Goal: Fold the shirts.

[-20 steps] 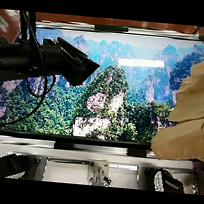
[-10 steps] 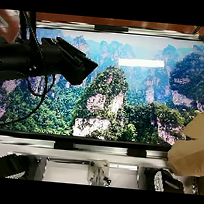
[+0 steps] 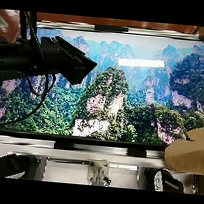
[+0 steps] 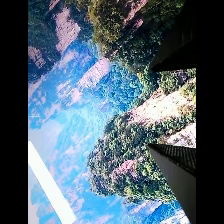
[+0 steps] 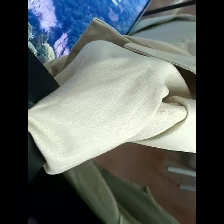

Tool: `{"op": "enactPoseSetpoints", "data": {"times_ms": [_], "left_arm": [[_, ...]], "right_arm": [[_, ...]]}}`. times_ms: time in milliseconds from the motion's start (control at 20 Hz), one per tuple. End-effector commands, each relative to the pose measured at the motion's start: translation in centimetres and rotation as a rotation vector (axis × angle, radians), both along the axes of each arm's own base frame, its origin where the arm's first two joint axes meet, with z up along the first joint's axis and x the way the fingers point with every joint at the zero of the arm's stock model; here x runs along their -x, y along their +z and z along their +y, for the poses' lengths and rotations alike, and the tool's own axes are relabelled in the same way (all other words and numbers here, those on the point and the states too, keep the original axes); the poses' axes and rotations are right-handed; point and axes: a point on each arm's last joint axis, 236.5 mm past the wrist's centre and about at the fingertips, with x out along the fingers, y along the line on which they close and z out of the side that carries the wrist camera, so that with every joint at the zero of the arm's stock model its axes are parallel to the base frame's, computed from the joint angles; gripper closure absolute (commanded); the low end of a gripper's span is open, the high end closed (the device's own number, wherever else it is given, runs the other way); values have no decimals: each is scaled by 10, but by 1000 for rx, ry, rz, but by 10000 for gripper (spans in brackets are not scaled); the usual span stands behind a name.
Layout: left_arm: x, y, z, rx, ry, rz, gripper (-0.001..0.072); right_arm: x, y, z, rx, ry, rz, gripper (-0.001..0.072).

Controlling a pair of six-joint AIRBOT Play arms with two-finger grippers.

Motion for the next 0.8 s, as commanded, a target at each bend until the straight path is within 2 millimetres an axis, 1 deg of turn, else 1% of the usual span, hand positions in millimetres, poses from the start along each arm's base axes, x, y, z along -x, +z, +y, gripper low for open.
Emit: {"op": "enactPoseSetpoints", "data": {"times_ms": [0, 100, 200, 300, 350, 450, 550, 650, 750], "left_arm": [[-2, -2, -1, -2, 1, 3, 192], [-4, -6, -3, -8, 1, 9, 192], [-5, -8, -4, -12, 1, 13, 192], [-5, -8, -4, -11, 1, 12, 192], [-5, -8, -4, -12, 1, 13, 192], [-5, -8, -4, -12, 1, 13, 192], [-5, -8, -4, -12, 1, 13, 192], [-5, -8, -4, -12, 1, 13, 192], [-5, -8, -4, -13, 1, 14, 192]], "right_arm": [[23, 3, 7, 8, -17, -34, 654], [36, 3, 11, 9, -25, -51, 654], [45, 5, 10, 22, -45, -63, 654], [43, 13, 5, 39, -66, -91, 654], [38, 14, 3, 40, -65, -93, 654], [23, 14, -4, 39, -65, -65, 654], [0, 18, -15, 51, -68, -55, 654], [-29, 20, -31, 56, -81, -46, 654], [-60, 10, -47, 35, -93, -4, 653]]}}
